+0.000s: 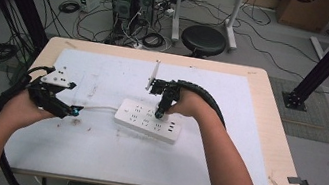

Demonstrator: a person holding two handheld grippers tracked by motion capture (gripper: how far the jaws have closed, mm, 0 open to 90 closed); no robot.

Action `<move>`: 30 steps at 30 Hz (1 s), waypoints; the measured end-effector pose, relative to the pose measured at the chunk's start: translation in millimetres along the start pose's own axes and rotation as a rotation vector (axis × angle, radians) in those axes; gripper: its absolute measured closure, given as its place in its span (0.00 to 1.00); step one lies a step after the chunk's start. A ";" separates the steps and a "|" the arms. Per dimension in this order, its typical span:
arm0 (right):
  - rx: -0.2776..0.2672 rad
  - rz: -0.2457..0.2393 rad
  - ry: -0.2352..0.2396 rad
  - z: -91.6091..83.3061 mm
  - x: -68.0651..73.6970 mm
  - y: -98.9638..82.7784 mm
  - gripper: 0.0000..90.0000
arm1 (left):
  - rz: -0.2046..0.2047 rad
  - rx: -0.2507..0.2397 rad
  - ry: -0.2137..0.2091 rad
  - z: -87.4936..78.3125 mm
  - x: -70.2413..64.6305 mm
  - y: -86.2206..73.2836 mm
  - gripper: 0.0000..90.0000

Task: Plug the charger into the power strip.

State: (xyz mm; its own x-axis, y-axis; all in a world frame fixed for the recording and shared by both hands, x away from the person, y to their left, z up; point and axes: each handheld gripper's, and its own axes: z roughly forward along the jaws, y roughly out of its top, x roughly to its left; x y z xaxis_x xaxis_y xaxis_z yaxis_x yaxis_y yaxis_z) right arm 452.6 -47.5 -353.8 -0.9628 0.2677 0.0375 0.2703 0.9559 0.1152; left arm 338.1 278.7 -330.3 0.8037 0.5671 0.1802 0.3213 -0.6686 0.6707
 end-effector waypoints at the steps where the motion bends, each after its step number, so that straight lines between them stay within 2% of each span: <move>1: -0.006 0.004 -0.006 0.1 0.8 0.3 0.70 | 0.002 0.001 0.001 0.4 -0.1 -0.2 0.21; 4: 0.019 -0.004 -0.014 2.6 3.6 1.4 0.71 | 0.003 0.007 -0.003 1.6 0.6 -0.6 0.21; 6: 0.013 -0.002 -0.021 5.0 6.0 1.8 0.71 | -0.006 -0.001 -0.003 2.3 0.1 -0.5 0.21; 11: 0.006 -0.013 -0.040 5.8 7.9 1.8 0.71 | 0.003 0.004 -0.005 4.7 0.1 1.4 0.21; 12: -0.015 0.021 -0.021 6.2 4.9 -1.7 0.71 | 0.017 0.005 -0.009 5.5 -0.8 4.6 0.21; 13: 0.016 0.001 -0.034 11.1 6.7 -2.3 0.71 | 0.017 0.005 -0.009 5.5 -0.8 4.6 0.21; 15: -0.003 -0.011 -0.054 14.0 10.3 -3.5 0.71 | 0.016 -0.001 -0.011 5.4 -2.6 6.1 0.21; 16: 0.003 0.005 -0.039 12.9 7.7 -4.7 0.71 | 0.016 0.002 -0.010 5.5 -2.6 6.0 0.21; 20: -0.002 0.015 -0.020 13.3 5.1 -4.4 0.71 | 0.014 0.013 -0.010 6.8 -2.0 5.4 0.21; 22: -0.003 0.004 -0.015 13.8 4.7 -4.1 0.71 | 0.015 0.017 -0.009 6.6 -1.7 6.0 0.21; 25: 0.015 -0.011 -0.028 13.9 5.8 -1.7 0.71 | 0.013 0.015 -0.008 6.7 -1.3 6.4 0.21; 27: 0.038 -0.038 -0.048 14.8 8.7 1.8 0.71 | 0.013 0.017 -0.005 7.2 -0.7 6.9 0.21; 30: 0.043 -0.038 -0.037 16.8 7.9 1.8 0.71 | 0.016 0.022 -0.006 8.6 -0.4 7.8 0.21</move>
State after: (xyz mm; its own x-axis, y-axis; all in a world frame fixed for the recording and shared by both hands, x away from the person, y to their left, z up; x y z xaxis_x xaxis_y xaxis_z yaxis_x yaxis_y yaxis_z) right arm 445.4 -41.7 -370.0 -0.9721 0.2346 -0.0032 0.2337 0.9696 0.0730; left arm 344.6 269.2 -331.3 0.8118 0.5535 0.1859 0.3197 -0.6878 0.6517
